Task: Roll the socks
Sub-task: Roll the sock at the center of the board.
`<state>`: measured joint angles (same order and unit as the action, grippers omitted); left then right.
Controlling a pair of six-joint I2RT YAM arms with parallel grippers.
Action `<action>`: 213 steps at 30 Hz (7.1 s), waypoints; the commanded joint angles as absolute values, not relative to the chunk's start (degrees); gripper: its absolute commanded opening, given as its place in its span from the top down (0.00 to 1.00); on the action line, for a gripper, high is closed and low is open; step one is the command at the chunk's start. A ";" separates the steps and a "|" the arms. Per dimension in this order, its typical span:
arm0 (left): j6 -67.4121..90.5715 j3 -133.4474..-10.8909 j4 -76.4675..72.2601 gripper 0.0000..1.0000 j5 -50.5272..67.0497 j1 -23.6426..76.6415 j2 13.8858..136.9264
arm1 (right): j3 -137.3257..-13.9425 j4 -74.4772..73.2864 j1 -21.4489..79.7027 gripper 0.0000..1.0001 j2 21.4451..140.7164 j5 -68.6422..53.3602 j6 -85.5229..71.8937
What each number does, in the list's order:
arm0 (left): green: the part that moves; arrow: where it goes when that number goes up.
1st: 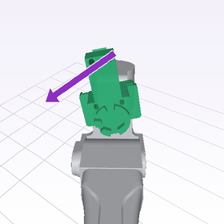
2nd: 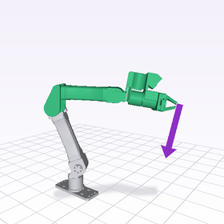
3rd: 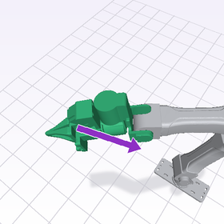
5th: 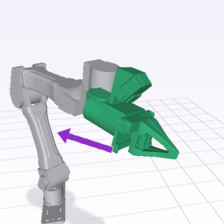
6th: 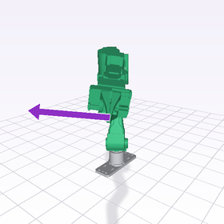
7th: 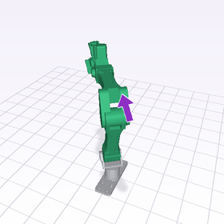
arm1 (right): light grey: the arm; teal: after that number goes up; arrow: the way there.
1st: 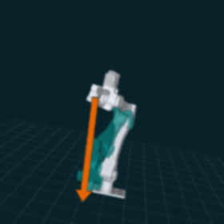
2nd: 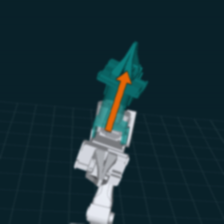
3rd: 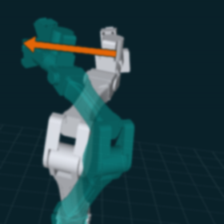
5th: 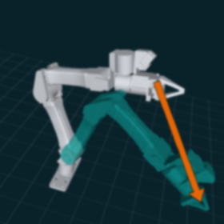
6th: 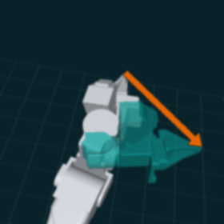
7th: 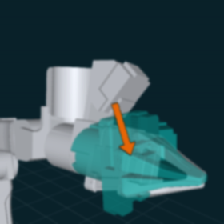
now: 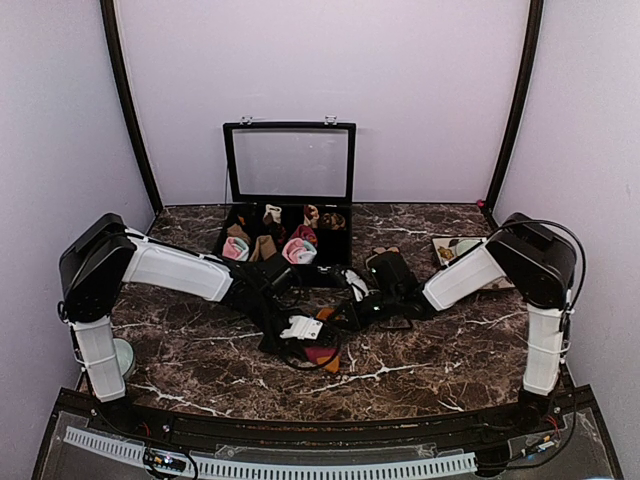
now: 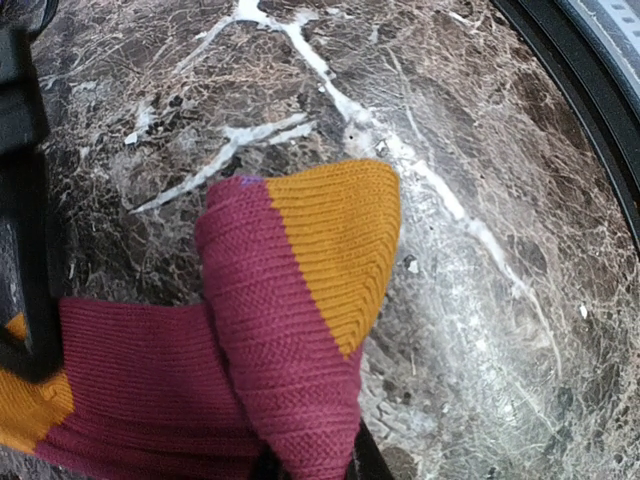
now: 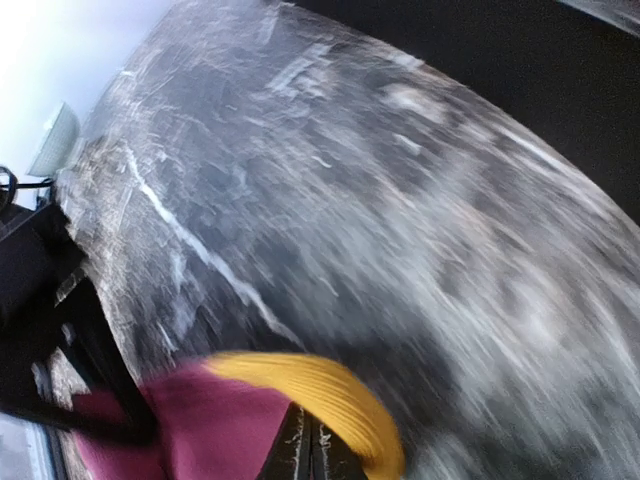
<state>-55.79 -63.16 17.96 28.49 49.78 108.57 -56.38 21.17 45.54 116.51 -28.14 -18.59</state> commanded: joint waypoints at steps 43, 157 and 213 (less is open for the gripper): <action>-53.27 -74.37 39.70 0.99 42.01 44.45 119.79 | -14.77 57.95 56.44 0.01 80.21 10.47 -13.44; -55.98 -58.19 17.58 0.47 13.66 49.57 105.29 | -53.25 24.46 49.94 0.96 123.64 -37.49 -50.31; -53.68 -81.37 54.10 0.79 45.99 40.45 125.96 | -38.60 45.31 56.55 0.01 107.05 -18.67 -12.49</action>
